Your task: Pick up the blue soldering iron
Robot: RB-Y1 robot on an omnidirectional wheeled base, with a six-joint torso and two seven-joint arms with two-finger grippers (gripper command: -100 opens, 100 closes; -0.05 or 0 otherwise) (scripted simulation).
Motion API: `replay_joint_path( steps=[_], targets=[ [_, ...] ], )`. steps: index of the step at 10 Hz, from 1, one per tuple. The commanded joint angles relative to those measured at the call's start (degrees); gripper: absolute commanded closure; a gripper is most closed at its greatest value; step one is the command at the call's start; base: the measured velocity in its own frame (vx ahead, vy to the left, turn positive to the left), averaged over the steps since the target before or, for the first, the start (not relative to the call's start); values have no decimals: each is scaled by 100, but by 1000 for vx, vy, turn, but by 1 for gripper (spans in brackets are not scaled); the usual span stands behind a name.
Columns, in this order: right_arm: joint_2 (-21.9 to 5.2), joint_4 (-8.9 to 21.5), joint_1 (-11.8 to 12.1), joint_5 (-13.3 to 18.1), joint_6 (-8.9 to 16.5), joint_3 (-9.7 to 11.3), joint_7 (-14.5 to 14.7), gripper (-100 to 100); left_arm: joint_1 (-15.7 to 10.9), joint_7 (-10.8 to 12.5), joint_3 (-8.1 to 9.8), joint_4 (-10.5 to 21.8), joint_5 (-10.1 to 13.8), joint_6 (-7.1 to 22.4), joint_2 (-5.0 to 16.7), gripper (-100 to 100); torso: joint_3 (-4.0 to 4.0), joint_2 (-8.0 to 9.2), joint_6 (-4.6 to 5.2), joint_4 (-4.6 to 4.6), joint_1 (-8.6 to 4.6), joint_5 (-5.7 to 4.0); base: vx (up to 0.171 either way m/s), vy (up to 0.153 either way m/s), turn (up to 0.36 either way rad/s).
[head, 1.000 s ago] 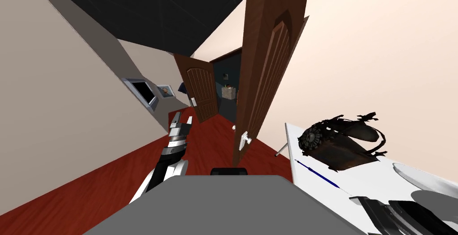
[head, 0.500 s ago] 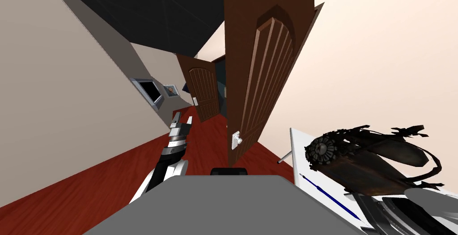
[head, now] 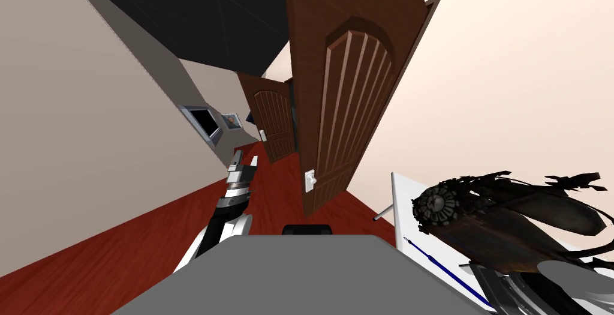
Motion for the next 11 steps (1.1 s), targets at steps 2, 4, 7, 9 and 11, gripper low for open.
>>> replay_joint_path(
  steps=[2,4,7,9,11],
  targets=[
    [-1,-1,0,0,-1,0,0,100,0,0,0,0,0,0,0,0,0,0,0,0,4,1,0,0,0],
    [-3,-1,1,-1,-5,0,-1,100,0,0,0,0,0,0,0,0,-2,-4,-3,-1,-6,-6,0,0,0],
    [-177,-62,-15,-24,-122,-15,-27,100,0,0,0,0,0,0,0,0,-3,-4,-3,-1,-8,-6,0,7,-25],
    [-322,-113,-32,-41,-222,-25,-49,100,0,0,0,0,0,0,0,0,-2,-3,0,-1,6,1,-2,32,-57],
    [-271,-16,-53,-40,-253,-31,-2,0,0,0,0,0,0,0,0,0,-2,-4,-2,-1,2,-4,0,6,-5]
  ],
)
